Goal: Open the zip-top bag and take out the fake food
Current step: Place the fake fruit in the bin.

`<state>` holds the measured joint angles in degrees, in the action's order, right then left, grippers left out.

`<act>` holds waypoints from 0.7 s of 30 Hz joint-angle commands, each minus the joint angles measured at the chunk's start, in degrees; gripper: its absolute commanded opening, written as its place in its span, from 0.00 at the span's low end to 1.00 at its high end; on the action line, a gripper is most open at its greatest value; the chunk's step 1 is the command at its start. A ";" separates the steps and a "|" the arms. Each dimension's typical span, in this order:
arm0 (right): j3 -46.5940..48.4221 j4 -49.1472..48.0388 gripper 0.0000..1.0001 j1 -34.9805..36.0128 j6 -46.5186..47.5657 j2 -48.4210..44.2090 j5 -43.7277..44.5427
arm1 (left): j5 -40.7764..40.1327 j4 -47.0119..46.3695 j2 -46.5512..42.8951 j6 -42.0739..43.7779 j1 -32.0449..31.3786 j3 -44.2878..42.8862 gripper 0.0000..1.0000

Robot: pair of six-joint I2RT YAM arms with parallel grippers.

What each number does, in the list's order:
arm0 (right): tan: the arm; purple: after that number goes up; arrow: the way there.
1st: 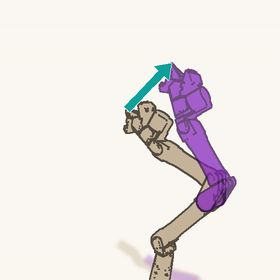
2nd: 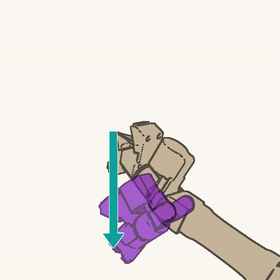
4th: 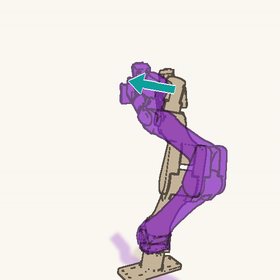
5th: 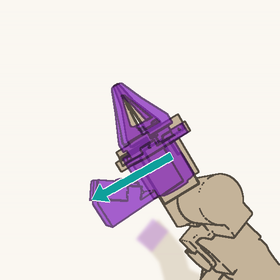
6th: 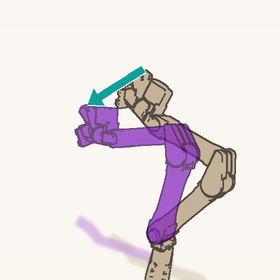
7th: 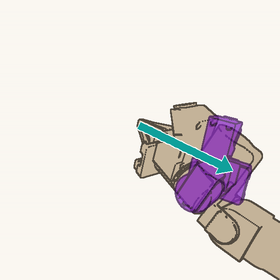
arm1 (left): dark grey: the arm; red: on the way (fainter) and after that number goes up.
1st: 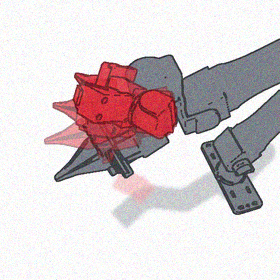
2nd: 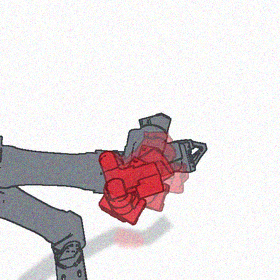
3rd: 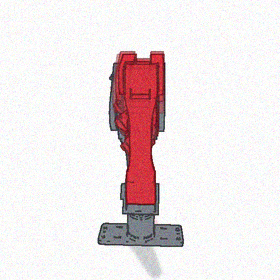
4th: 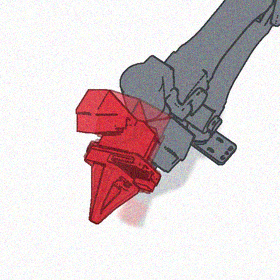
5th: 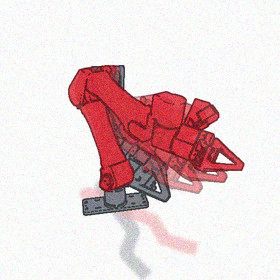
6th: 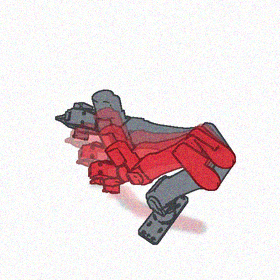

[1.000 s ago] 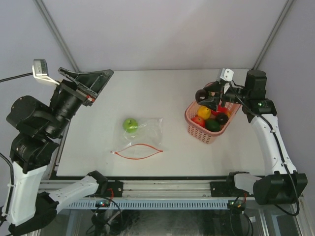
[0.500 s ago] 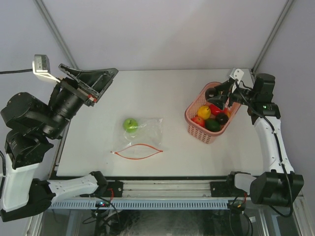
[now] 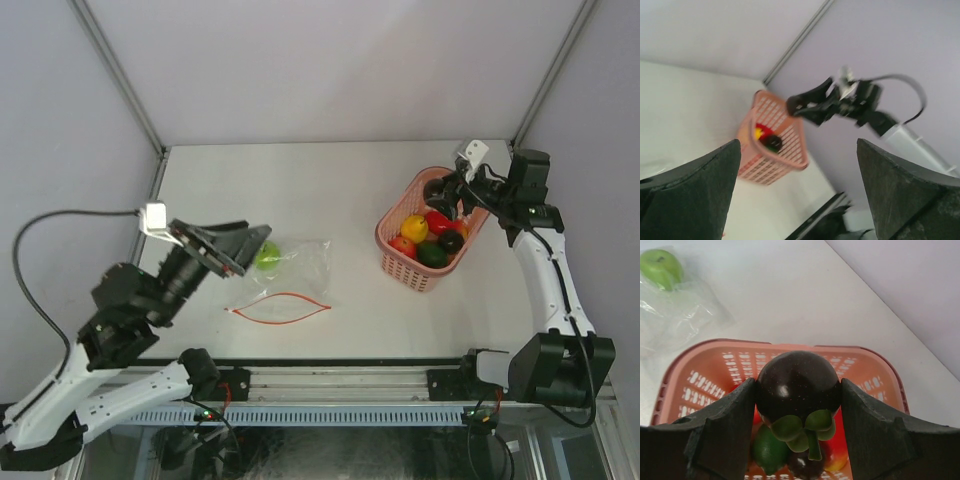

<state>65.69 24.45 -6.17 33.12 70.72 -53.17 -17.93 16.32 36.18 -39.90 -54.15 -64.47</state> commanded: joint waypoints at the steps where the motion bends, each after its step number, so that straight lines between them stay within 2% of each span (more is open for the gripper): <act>1: 0.11 -0.37 0.31 0.91 1.40 1.00 7.53 | -0.43 -14.79 -10.26 6.86 -0.17 18.16 1.00; 5: 0.08 -0.45 0.38 2.43 2.18 2.92 12.71 | 0.32 -11.74 -15.19 2.52 -0.17 26.88 0.98; 9: 0.05 -0.67 0.40 3.02 2.44 6.17 16.45 | 3.28 -10.56 -17.03 -3.55 -0.17 33.36 0.92; 17: 0.16 -1.22 0.43 3.40 2.97 10.45 22.63 | 4.22 -9.67 -17.13 -10.12 -0.17 41.25 0.76; 21: 0.11 -1.68 0.44 3.99 3.16 11.82 26.21 | 4.10 -8.87 -16.50 -11.07 -0.16 42.86 0.65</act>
<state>65.67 24.62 -2.85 35.46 82.21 -31.24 -14.35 8.84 19.44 -48.25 -54.15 -23.22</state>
